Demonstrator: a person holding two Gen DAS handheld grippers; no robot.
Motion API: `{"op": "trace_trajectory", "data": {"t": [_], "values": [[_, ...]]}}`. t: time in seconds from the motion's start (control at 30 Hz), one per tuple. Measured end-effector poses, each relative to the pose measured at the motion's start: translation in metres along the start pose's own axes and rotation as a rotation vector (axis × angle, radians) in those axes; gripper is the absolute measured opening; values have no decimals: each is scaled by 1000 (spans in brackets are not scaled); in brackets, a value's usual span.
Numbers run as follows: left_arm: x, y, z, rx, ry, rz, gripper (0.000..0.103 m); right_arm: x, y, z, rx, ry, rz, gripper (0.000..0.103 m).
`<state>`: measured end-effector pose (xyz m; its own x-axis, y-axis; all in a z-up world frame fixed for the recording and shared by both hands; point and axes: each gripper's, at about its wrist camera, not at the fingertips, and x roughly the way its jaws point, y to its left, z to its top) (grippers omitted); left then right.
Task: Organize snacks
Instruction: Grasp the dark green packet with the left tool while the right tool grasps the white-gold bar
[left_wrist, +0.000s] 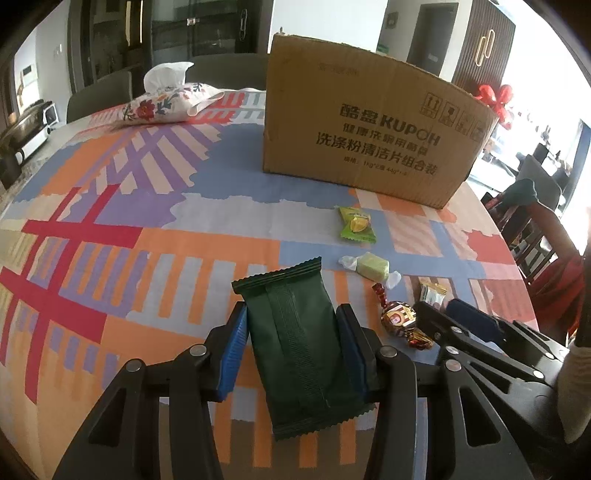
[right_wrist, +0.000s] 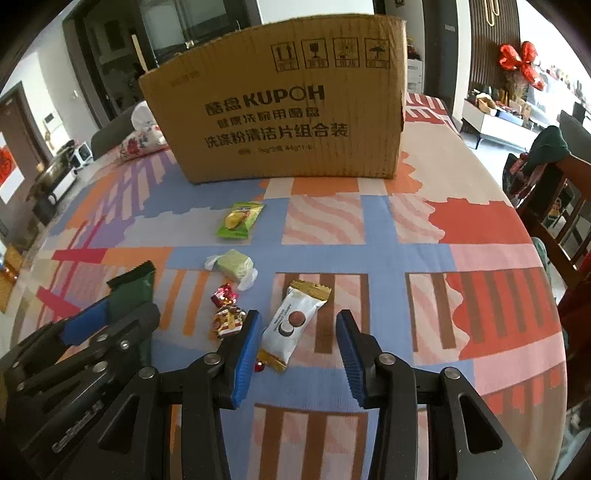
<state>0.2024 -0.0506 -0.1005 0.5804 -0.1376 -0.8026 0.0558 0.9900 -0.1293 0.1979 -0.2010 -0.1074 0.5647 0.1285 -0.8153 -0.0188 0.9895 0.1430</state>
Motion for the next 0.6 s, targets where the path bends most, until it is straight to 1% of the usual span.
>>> {"op": "trace_trajectory", "data": {"t": [0.03, 0.1, 0.13, 0.27, 0.5, 0.6], "values": [[0, 0, 1, 0, 2, -8, 47, 1, 2, 0, -10, -4, -9, 39], [0, -1, 1, 2, 2, -13, 47, 3, 5, 1, -27, -6, -21, 32], [-1, -1, 1, 4, 1, -17, 47, 3, 6, 1, -27, -5, -21, 27], [-4, -3, 2, 10, -6, -25, 47, 2, 4, 2, -7, -8, -6, 21], [-14, -5, 2, 13, -29, -22, 47, -12, 0, 4, 8, -52, 9, 18], [-19, -6, 3, 10, -36, -34, 47, -19, -1, 5, 20, -70, 28, 18]]}}
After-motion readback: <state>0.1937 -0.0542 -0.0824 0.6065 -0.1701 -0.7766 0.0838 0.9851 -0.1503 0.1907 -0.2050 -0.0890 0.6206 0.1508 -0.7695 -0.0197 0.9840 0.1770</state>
